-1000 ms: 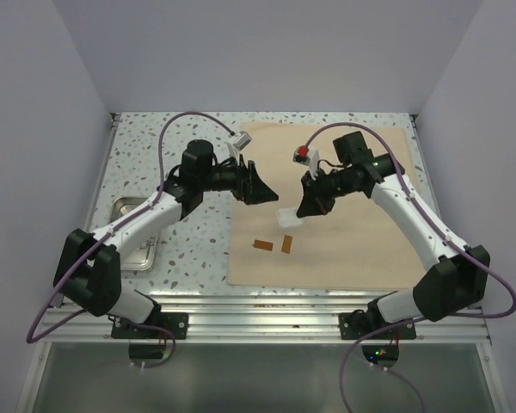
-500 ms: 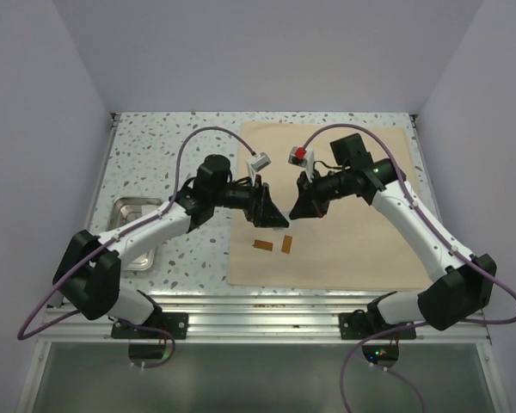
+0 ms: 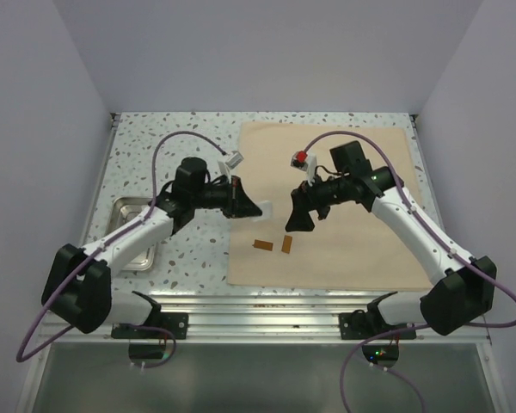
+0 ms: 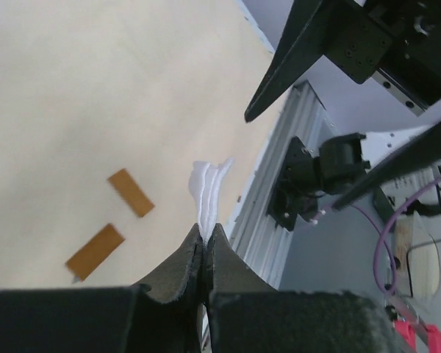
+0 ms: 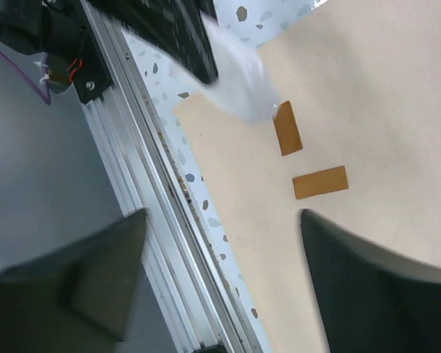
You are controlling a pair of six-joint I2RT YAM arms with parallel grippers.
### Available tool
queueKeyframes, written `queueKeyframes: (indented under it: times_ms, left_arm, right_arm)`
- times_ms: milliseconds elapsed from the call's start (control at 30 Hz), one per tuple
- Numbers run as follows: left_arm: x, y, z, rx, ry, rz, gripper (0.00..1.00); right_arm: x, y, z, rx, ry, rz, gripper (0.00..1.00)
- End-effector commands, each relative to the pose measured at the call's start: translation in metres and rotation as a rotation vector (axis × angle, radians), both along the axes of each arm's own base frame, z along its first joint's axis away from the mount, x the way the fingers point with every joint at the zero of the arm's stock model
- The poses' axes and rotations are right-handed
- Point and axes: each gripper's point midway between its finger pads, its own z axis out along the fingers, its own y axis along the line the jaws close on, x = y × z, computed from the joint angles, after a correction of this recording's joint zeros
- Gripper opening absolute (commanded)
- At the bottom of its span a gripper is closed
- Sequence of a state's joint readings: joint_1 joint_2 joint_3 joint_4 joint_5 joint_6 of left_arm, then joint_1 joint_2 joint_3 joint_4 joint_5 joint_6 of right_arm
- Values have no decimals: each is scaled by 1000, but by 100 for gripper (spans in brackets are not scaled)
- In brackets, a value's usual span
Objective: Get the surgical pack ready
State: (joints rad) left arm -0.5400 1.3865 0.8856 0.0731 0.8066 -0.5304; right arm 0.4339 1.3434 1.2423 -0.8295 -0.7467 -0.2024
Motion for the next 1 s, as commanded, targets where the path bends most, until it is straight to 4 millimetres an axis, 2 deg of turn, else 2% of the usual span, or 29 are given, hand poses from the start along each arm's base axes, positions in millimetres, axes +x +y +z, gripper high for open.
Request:
queueKeyframes:
  times_ms: [0,33,67,100,133,200,233,267,300,333,367,400,433,500,567,633,667,700,833,967]
  left_arm:
    - [24,41,8,34,-53,175,0]
    - [40,58,9,51,-88,251,0]
    - [39,70,0,91,-51,281,0]
    - [42,79,6,100,-70,314,0]
    - [54,98,3,129,-82,381,0]
    - [59,120,3,160,-79,455,0]
    - [69,140,4,178,-87,528,0]
    - [71,152,2,191,-80,564,0]
    - [73,163,6,200,-92,607,0]
    - [81,188,5,225,-96,686,0]
    - [82,200,2,242,-79,721,0]
    - [83,212,2,247,-82,752,0]
    - [89,233,0,276,-85,818,0]
    - [93,253,-8,337,-65,874,0]
    - [97,269,-13,362,-57,930,0]
    - [98,292,-28,402,-25,998,0]
    - [99,298,-33,412,-18,1015,0]
    - [97,309,-46,423,14,1038,0]
    - [94,332,-65,414,59,1114,0]
    - [89,348,-79,403,97,1167,0]
  right_arm:
    - [14,5,13,36,-39,-85,99]
    - [16,6,13,41,-16,-110,99]
    - [18,7,14,45,-14,-115,99]
    - [19,8,15,44,-11,-129,99]
    - [23,10,16,48,1,-173,99]
    - [36,8,14,26,-17,-256,99]
    - [37,9,12,27,18,-301,99]
    - [43,7,6,9,28,-347,99]
    - [44,8,4,8,43,-366,99]
    - [46,9,4,11,80,-405,99]
    - [47,8,1,0,103,-428,99]
    - [42,9,-9,-27,170,-422,99]
    - [42,12,-5,-27,189,-410,99]
    - [36,19,-2,-19,243,-354,99]
    - [36,19,8,-1,212,-347,99]
    - [39,17,30,55,108,-358,99]
    - [41,16,33,56,107,-380,99]
    - [42,18,31,69,161,-423,99]
    - [23,44,18,182,347,-310,99]
    - [35,37,11,129,306,-388,99]
